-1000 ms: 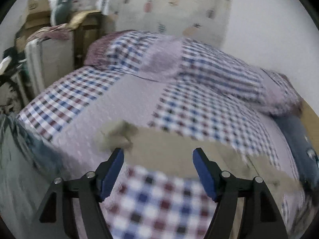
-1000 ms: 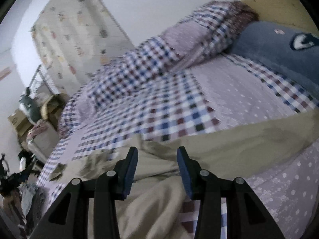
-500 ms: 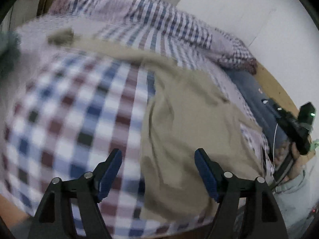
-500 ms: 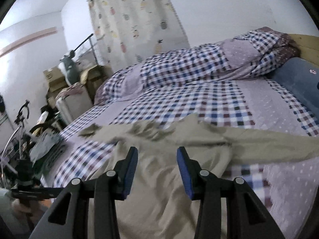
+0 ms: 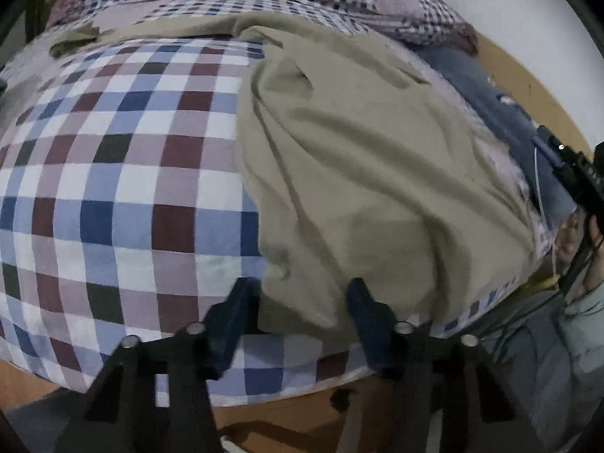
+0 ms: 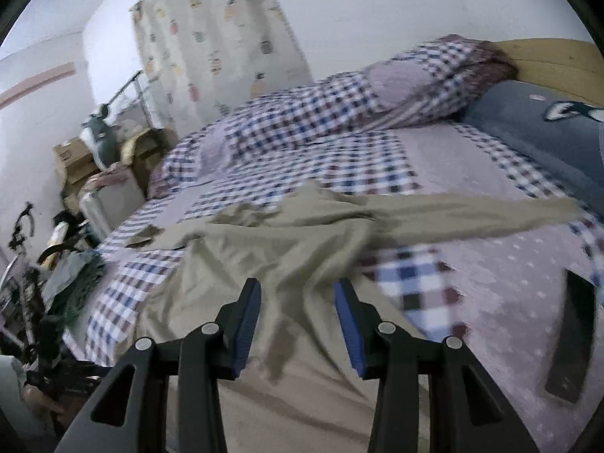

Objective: Fold clothes

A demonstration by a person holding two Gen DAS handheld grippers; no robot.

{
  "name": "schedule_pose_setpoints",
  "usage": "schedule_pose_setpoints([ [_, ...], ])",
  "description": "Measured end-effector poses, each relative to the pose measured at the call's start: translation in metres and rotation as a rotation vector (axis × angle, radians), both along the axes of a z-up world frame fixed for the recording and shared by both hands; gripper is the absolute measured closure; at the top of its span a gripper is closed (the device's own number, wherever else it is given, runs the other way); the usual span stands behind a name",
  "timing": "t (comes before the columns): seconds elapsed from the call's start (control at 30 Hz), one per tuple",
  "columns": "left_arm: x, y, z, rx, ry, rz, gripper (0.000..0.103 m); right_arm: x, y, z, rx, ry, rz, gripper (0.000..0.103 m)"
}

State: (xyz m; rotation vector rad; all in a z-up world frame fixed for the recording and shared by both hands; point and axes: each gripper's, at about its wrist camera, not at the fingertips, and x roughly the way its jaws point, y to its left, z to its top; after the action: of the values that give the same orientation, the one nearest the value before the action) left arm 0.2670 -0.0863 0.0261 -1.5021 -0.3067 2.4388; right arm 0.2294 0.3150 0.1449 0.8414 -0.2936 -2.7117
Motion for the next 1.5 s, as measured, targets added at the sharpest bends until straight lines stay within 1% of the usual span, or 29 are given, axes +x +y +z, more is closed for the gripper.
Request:
schedule_pose_setpoints([
  [0.03, 0.000, -0.001, -0.001, 0.007, -0.003, 0.008, 0.073, 0.005, 0.008, 0.000, 0.009, -0.007, -0.029, 0.058],
  [0.07, -0.001, -0.003, -0.001, 0.016, -0.006, 0.017, 0.081, 0.011, 0.017, 0.002, 0.014, -0.015, -0.060, 0.058],
  [0.1, 0.001, -0.006, -0.001, 0.044, -0.007, 0.025, 0.098, 0.016, 0.027, 0.004, 0.018, -0.023, -0.091, 0.058],
  [0.13, 0.003, -0.009, -0.001, 0.075, -0.007, 0.033, 0.098, 0.021, 0.039, 0.004, 0.018, -0.047, -0.122, 0.058],
  [0.23, 0.008, -0.023, 0.012, 0.137, 0.039, 0.103, 0.099, 0.037, 0.077, 0.004, 0.016, -0.124, -0.215, 0.058],
  [0.27, 0.012, -0.033, 0.016, 0.169, 0.048, 0.142, 0.099, 0.040, 0.094, -0.002, 0.014, -0.195, -0.227, 0.058],
  [0.33, 0.021, -0.054, 0.017, 0.254, 0.046, 0.220, 0.099, 0.040, 0.114, -0.015, 0.027, -0.317, -0.218, 0.058],
  [0.43, 0.038, -0.083, 0.022, 0.347, 0.053, 0.334, 0.099, 0.046, 0.136, -0.038, 0.091, -0.475, -0.188, 0.058],
  [0.47, 0.042, -0.089, 0.025, 0.363, 0.060, 0.356, 0.099, 0.049, 0.142, -0.046, 0.111, -0.526, -0.181, 0.058],
  [0.5, 0.046, -0.095, 0.027, 0.377, 0.068, 0.376, 0.099, 0.051, 0.146, -0.051, 0.122, -0.555, -0.179, 0.058],
  [0.57, 0.049, -0.102, 0.032, 0.373, 0.061, 0.397, 0.099, 0.054, 0.148, -0.062, 0.134, -0.616, -0.159, 0.058],
  [0.6, 0.051, -0.105, 0.034, 0.370, 0.057, 0.407, 0.099, 0.056, 0.145, -0.065, 0.137, -0.624, -0.143, 0.058],
  [0.67, 0.055, -0.107, 0.037, 0.338, 0.044, 0.430, 0.099, 0.059, 0.137, -0.070, 0.158, -0.638, -0.106, 0.058],
  [0.7, 0.057, -0.108, 0.039, 0.321, 0.040, 0.445, 0.099, 0.058, 0.133, -0.069, 0.175, -0.638, -0.103, 0.058],
  [0.73, 0.060, -0.110, 0.040, 0.289, 0.027, 0.468, 0.099, 0.058, 0.130, -0.068, 0.191, -0.638, -0.101, 0.058],
  [0.8, 0.060, -0.111, 0.037, 0.248, -0.010, 0.488, 0.099, 0.054, 0.127, -0.063, 0.200, -0.622, -0.110, 0.058],
  [0.87, 0.060, -0.111, 0.035, 0.210, -0.049, 0.505, 0.099, 0.049, 0.122, -0.056, 0.207, -0.597, -0.115, 0.058],
  [0.93, 0.057, -0.111, 0.026, 0.190, -0.069, 0.529, 0.096, 0.043, 0.117, -0.047, 0.208, -0.569, -0.118, 0.058],
  [1.0, 0.054, -0.111, 0.021, 0.152, -0.091, 0.565, 0.096, 0.037, 0.110, -0.038, 0.203, -0.538, -0.119, 0.058],
  [1.03, 0.055, -0.114, 0.020, 0.139, -0.098, 0.588, 0.096, 0.034, 0.107, -0.033, 0.201, -0.522, -0.119, 0.058],
  [1.1, 0.056, -0.117, 0.022, 0.158, -0.090, 0.594, 0.095, 0.028, 0.095, -0.028, 0.196, -0.495, -0.118, 0.058],
  [1.17, 0.054, -0.118, 0.028, 0.174, -0.075, 0.592, 0.087, 0.020, 0.086, -0.016, 0.177, -0.456, -0.114, 0.058],
  [1.23, 0.050, -0.118, 0.035, 0.200, -0.023, 0.584, 0.067, 0.011, 0.075, -0.005, 0.159, -0.416, -0.108, 0.058],
  [1.27, 0.048, -0.119, 0.041, 0.214, 0.010, 0.573, 0.062, 0.005, 0.069, 0.000, 0.149, -0.395, -0.103, 0.058],
  [1.3, 0.043, -0.117, 0.049, 0.209, 0.046, 0.552, 0.053, 0.000, 0.063, 0.005, 0.140, -0.375, -0.099, 0.058],
  [1.33, 0.037, -0.115, 0.057, 0.201, 0.082, 0.529, 0.050, -0.008, 0.056, 0.010, 0.129, -0.351, -0.087, 0.058],
  [1.4, 0.025, -0.109, 0.072, 0.191, 0.148, 0.479, 0.050, -0.026, 0.040, 0.017, 0.113, -0.317, -0.063, 0.058],
  [1.47, 0.007, -0.097, 0.087, 0.193, 0.206, 0.416, 0.045, -0.045, 0.024, 0.022, 0.097, -0.282, -0.040, 0.058],
  [1.5, -0.004, -0.090, 0.094, 0.192, 0.236, 0.378, 0.037, -0.054, 0.017, 0.025, 0.089, -0.269, -0.030, 0.058],
])
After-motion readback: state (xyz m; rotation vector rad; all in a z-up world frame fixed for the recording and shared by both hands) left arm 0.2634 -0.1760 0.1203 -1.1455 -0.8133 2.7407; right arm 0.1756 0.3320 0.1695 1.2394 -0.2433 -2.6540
